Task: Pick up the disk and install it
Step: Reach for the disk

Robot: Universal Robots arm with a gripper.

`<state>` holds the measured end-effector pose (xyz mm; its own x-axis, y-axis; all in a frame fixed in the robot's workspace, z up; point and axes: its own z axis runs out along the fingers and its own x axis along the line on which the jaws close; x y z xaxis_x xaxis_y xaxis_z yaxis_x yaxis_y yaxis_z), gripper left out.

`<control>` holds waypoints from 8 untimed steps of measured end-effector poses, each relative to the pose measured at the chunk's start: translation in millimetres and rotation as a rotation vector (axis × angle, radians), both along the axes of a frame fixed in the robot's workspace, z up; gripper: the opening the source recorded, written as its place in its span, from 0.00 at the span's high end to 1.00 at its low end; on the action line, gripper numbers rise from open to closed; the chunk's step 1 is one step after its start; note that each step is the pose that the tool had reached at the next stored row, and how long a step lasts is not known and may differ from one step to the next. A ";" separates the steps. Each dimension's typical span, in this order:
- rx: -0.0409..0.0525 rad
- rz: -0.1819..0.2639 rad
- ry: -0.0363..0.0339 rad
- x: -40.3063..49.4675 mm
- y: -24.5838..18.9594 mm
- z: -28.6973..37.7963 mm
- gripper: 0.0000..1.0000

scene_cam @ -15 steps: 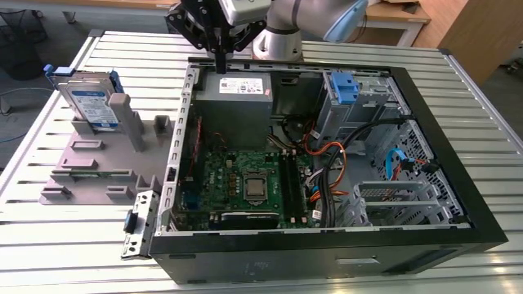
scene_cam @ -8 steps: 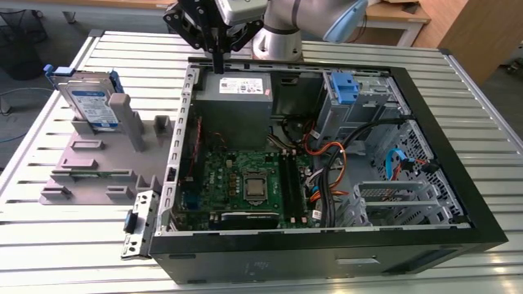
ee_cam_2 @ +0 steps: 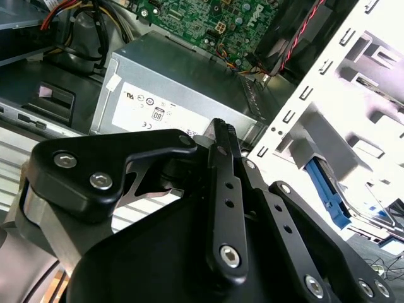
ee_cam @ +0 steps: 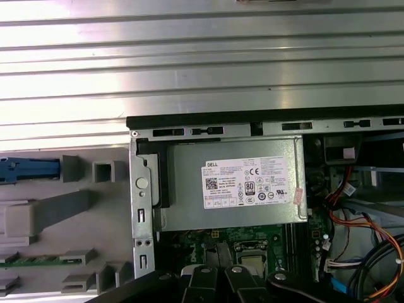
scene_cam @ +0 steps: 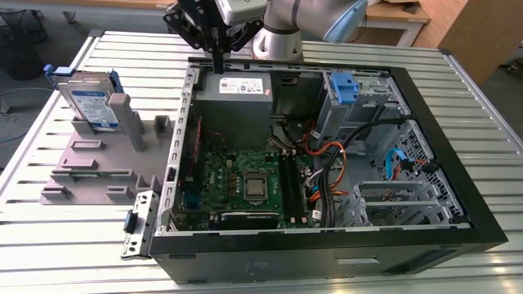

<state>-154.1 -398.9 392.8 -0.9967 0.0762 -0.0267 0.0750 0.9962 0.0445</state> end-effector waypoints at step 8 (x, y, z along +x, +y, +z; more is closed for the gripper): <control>0.0000 0.000 -0.0008 -7.8 0.0 0.0 0.89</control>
